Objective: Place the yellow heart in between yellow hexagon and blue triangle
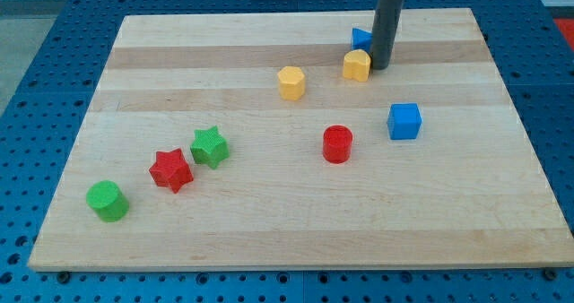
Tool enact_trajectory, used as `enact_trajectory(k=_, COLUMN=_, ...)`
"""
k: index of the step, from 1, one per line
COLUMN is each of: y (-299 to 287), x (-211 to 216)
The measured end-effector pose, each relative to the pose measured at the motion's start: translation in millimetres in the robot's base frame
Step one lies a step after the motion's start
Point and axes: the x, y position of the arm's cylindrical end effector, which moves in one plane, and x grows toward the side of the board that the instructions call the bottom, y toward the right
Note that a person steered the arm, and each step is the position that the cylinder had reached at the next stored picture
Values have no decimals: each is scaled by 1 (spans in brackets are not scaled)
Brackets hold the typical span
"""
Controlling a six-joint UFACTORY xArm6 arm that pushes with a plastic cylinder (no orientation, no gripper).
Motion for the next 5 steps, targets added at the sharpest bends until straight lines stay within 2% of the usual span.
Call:
enact_trajectory(k=3, y=30, x=0)
enact_trajectory(k=5, y=1, x=9)
